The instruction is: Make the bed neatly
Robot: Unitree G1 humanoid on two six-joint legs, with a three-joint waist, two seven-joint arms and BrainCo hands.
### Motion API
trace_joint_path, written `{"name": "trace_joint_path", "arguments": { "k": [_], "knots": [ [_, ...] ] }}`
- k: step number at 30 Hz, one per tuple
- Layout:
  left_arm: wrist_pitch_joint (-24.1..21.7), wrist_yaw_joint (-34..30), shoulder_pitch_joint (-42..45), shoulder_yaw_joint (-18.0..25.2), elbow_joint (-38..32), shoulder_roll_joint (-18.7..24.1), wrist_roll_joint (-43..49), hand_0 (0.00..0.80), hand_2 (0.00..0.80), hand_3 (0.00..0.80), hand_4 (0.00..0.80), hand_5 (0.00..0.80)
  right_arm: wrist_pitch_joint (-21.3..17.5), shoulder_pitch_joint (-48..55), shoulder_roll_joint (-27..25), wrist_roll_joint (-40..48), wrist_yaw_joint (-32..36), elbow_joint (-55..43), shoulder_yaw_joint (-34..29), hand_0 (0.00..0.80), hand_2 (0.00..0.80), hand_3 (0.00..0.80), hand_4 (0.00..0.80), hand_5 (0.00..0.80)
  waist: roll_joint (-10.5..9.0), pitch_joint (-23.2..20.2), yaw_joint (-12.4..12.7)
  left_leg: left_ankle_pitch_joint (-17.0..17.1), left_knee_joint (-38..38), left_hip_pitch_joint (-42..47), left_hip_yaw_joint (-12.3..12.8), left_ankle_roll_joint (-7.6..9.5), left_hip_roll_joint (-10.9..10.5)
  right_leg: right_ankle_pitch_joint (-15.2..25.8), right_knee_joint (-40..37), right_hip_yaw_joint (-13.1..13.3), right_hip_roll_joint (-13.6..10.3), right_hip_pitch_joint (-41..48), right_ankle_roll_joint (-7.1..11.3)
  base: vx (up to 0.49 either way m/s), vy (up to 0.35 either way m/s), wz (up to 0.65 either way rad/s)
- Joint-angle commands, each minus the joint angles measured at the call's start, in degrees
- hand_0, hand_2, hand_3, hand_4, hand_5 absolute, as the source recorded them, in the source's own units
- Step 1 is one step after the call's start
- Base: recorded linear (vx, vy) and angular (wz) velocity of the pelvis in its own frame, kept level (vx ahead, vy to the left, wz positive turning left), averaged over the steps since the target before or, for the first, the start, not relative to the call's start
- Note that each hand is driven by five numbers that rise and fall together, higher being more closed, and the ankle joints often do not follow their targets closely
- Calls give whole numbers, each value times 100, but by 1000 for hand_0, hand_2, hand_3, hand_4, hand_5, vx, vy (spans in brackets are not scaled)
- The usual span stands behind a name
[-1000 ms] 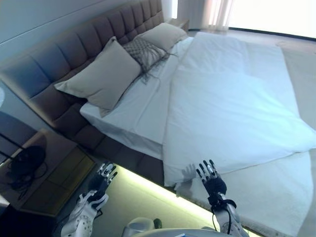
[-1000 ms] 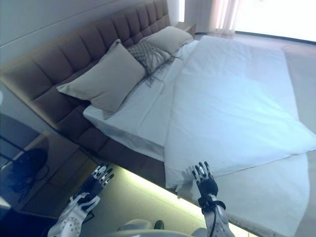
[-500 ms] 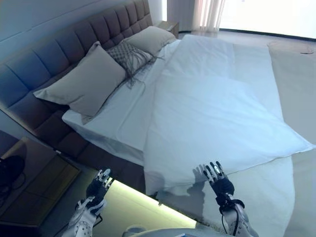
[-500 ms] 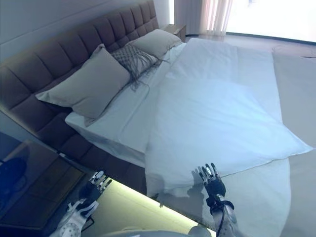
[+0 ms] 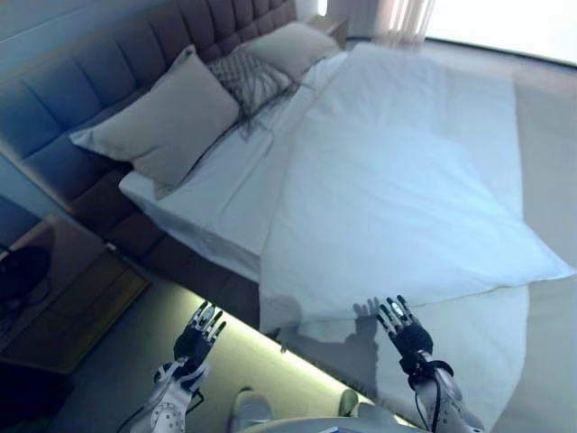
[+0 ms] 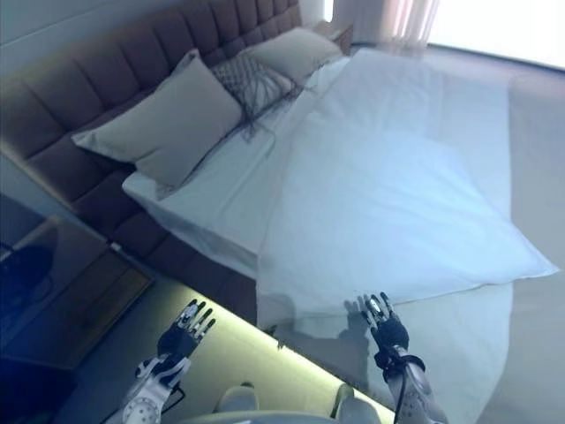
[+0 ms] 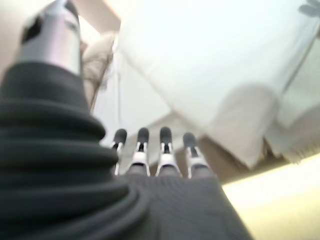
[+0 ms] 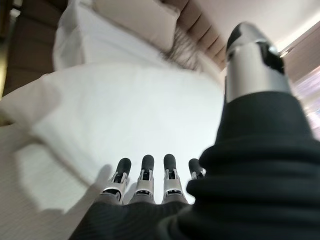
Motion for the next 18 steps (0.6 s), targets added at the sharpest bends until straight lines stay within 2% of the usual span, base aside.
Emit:
{"name": "trace_joint_path", "arguments": {
  "k": [1,3,5,8,9,10,12,13,14,15,17,18],
  "knots": [
    [-57,-230,-7,354,-78,188,280,0,0,0,0,0,-322,13,103,317,35,-301,-264,0,0,0,0,0,51,-107,201,2664,-1479,-743,-543,-133,60,1395,-2020,-198,39,1095,297,286,121,47],
    [61,-337,0,463,-21,208,355,0,0,0,0,0,-397,-26,178,393,-56,-28,-311,0,0,0,0,0,114,-186,287,2514,-1567,-716,-698,-123,-59,1295,-1974,-178,-45,1213,332,288,134,31],
    [226,-470,-66,498,-70,255,430,0,0,0,0,0,-548,-168,258,438,-183,351,-362,0,0,0,0,0,172,-252,367,2159,-1448,-691,-768,-64,-225,1179,-1856,-135,-232,1365,422,270,176,2],
    [318,-625,-213,398,-132,364,517,0,0,0,0,0,-724,-349,353,544,-428,694,-540,0,0,0,0,0,166,-246,302,1459,-678,-866,-412,87,-462,1103,-1516,-46,-618,1409,548,237,220,-33],
    [331,-653,-247,375,-161,394,544,0,0,0,0,0,-766,-359,374,580,-485,739,-593,0,0,0,0,0,153,-250,290,1343,-525,-904,-365,128,-522,1093,-1436,-31,-711,1411,579,294,249,-59],
    [396,-639,-284,351,-264,476,558,0,0,0,0,0,-784,-338,410,650,-572,806,-723,0,0,0,0,0,134,-285,292,1180,-335,-937,-347,255,-652,1071,-1278,-19,-912,1447,657,311,240,-59],
    [387,-684,-245,325,-423,567,613,0,0,0,0,0,-739,-268,524,546,-689,739,-982,0,0,0,0,0,72,-345,281,1029,-216,-895,-337,494,-969,1461,-742,24,-1259,1235,795,293,261,-37],
    [361,-621,-208,305,-459,574,605,0,0,0,0,0,-743,-251,555,448,-742,710,-1043,0,0,0,0,0,74,-354,253,1000,-265,-803,-297,577,-1052,1697,-389,43,-1362,1008,825,238,276,-21],
    [295,-562,-181,294,-422,598,560,0,0,0,0,0,-732,-239,566,408,-717,721,-1111,0,0,0,0,0,112,-337,169,955,-368,-609,-224,665,-1113,1932,62,103,-1440,615,810,206,222,-28],
    [233,-553,-211,287,-369,636,522,0,0,0,0,0,-723,-250,542,490,-683,728,-1150,0,0,0,0,0,144,-306,93,944,-453,-482,-158,688,-1112,1944,111,162,-1440,355,740,162,125,-44],
    [71,-514,-380,178,-273,669,421,0,0,0,0,0,-759,-361,501,602,-585,809,-1227,0,0,0,0,0,189,-222,-37,933,-510,-449,-110,631,-1064,1851,-350,239,-1347,106,641,16,-63,-54],
    [-76,-475,-552,74,-216,674,329,0,0,0,0,0,-780,-569,425,644,-487,949,-1283,0,0,0,0,0,178,-143,-130,897,-492,-510,-65,585,-1059,1973,-757,316,-1297,-94,669,-133,-177,-35]
  ]
}}
